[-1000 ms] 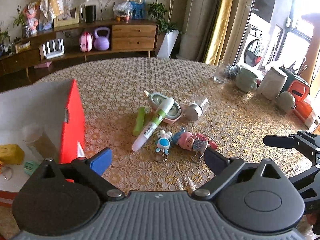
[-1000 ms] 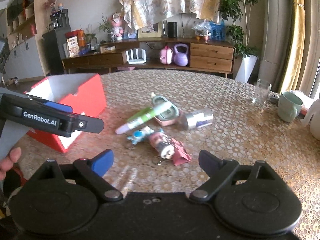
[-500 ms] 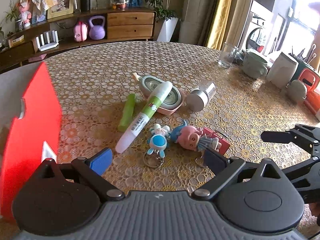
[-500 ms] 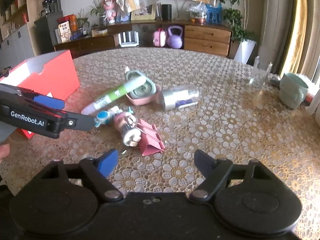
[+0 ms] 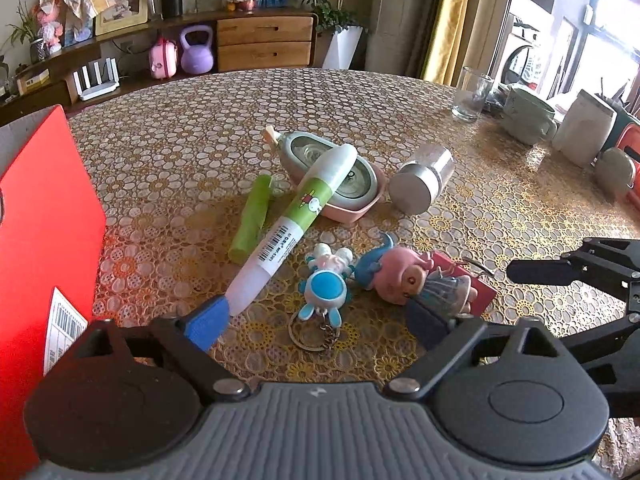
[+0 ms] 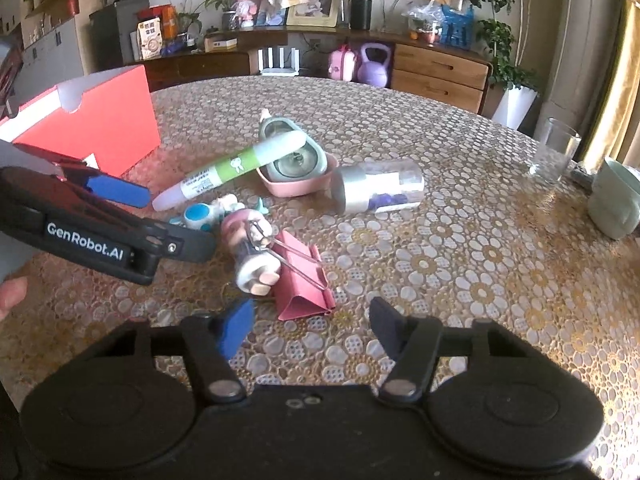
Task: Organize rigid objects
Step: 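Grasp the blue-white astronaut keychain with the left tool while the right tool grasps the pink binder clip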
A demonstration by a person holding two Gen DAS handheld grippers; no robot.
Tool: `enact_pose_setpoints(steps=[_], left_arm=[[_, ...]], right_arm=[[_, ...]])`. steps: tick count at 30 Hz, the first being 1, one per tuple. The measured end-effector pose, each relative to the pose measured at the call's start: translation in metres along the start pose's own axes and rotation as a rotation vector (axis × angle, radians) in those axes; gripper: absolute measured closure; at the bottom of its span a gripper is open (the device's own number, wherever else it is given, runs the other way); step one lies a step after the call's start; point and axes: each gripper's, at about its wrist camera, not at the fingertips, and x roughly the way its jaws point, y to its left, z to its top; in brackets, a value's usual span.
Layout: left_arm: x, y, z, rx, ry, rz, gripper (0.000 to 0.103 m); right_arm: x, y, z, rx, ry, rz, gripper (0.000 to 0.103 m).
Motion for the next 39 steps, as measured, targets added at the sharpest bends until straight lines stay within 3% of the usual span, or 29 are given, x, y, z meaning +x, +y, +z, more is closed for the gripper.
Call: enact_pose_setpoints(steps=[3,5,10,15,19,22,25,29,39], left_arm=[[0.002,-0.003,0.000,0.024,-0.011,-0.001,0.018],[0.003,-0.005,0.001,0.040,-0.015,-0.017,0.031],[0.011,-0.007,0.004,0.052,0.000,-0.037,0.047],[0.015,-0.008,0.006,0.070,-0.009,-0.039,0.051],[0.018,-0.007,0.009,0.067,-0.012,-0.042,0.063],[0.020,-0.005,0.011,0.064,-0.013,-0.045,0.069],[0.021,-0.004,0.013,0.060,-0.012,-0.046,0.074],[0.021,0.001,0.014,0.043,-0.006,-0.062,0.075],[0.006,-0.001,0.005,0.024,0.011,-0.073,0.075]], right_arm=[[0.006,0.000,0.000,-0.008,0.005,0.008,0.044],[0.007,-0.001,0.001,-0.009,-0.004,0.016,0.044],[0.010,-0.002,0.003,-0.014,-0.017,0.037,0.043],[0.014,-0.002,0.006,-0.033,-0.034,0.056,0.043],[0.018,-0.002,0.009,-0.036,-0.044,0.072,0.043],[0.018,-0.002,0.009,-0.039,-0.055,0.085,0.052],[0.018,-0.002,0.010,-0.039,-0.062,0.072,0.066],[0.014,-0.008,0.009,0.009,-0.060,0.077,0.070],[-0.026,-0.019,-0.010,0.153,-0.085,-0.016,0.074]])
